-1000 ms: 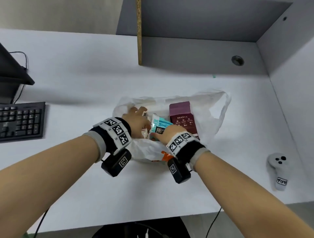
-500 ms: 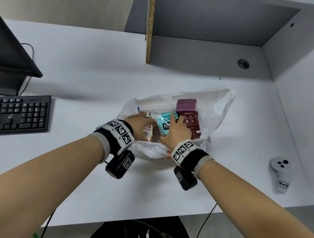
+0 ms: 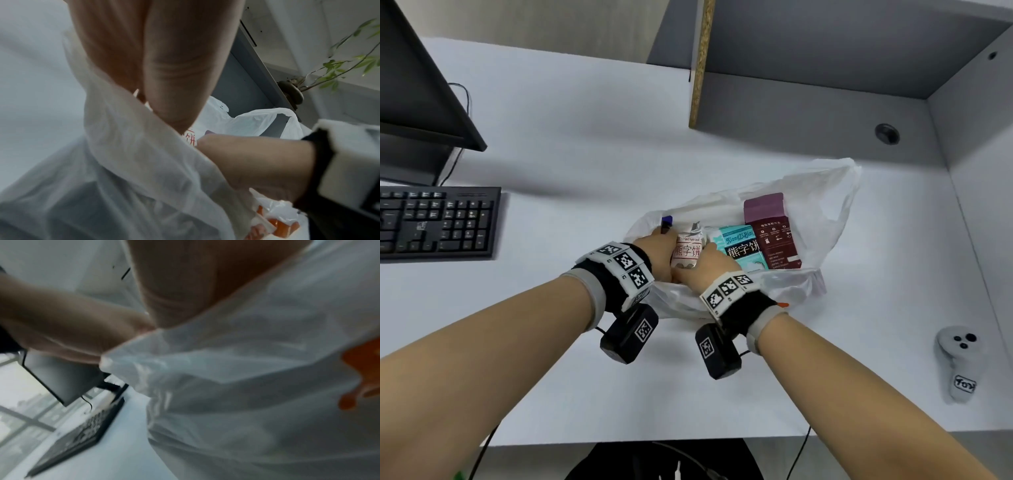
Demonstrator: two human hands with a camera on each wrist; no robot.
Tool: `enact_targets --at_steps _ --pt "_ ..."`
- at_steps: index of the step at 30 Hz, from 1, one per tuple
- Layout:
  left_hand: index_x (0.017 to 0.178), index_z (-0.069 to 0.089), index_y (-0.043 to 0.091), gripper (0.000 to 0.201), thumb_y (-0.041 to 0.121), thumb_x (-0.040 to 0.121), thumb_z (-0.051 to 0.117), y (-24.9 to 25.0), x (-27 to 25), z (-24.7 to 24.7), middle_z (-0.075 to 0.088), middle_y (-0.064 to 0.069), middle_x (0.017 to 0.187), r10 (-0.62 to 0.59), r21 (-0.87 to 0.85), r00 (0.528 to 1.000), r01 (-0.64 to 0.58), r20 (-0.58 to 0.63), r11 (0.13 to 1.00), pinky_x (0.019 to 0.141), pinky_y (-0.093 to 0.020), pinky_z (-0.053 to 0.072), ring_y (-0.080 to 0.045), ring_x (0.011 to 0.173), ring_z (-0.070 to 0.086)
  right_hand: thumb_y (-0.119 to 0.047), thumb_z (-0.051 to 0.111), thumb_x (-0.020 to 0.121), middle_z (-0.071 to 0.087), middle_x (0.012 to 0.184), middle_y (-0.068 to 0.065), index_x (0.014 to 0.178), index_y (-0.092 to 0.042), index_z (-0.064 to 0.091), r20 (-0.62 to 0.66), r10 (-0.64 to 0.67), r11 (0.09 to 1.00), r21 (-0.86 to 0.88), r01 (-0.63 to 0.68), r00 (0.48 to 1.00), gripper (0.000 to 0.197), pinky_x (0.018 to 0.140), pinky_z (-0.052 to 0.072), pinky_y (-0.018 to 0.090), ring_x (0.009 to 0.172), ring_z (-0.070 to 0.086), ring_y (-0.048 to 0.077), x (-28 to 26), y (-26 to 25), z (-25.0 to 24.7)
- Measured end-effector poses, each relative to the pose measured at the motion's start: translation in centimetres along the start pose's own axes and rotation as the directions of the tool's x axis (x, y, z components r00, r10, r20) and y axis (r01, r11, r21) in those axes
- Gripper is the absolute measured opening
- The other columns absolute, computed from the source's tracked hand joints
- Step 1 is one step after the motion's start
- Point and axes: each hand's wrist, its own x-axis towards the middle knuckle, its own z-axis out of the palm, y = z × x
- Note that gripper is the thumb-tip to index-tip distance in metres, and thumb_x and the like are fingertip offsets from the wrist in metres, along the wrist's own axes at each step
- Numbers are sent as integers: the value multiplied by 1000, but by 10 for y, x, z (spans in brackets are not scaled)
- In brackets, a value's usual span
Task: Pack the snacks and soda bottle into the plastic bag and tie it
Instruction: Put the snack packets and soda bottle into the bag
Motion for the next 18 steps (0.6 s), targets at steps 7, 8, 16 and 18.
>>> enact_targets --at_steps 7,8,16,18 --pt "142 30 21 82 39 72 70 -15 -3 5 45 -8 140 31 28 999 -31 -12 999 102 -40 41 -31 126 46 -42 67 74 64 108 8 119 -9 43 -101 -97 981 -180 77 990 61 72 44 31 99 63 28 5 11 -19" --pt "144 28 21 85 35 72 71 -16 -5 4 44 -8 142 48 16 999 -48 -11 999 104 -39 40 -31 128 45 -42 66 76 63 108 8 119 -9 43 -122 -124 976 -196 98 985 59 72 46 32 97 63 28 6 14 -19" --pt "118 56 19 37 23 82 57 -16 -16 -26 64 -7 115 98 103 924 -65 -369 993 85 -34 46 -27 104 60 -23 62 83 54 115 11 118 -7 45 -325 -416 906 -229 356 849 43 78 46 36 101 55 28 -5 -11 -16" --pt "105 62 16 23 16 83 54 -19 -19 -39 67 -5 105 145 94 804 -111 -577 989 76 -33 44 -27 99 60 -18 53 87 61 108 13 113 -6 52 -230 -439 893 -214 395 868 29 74 46 36 95 61 31 -6 -29 -18"
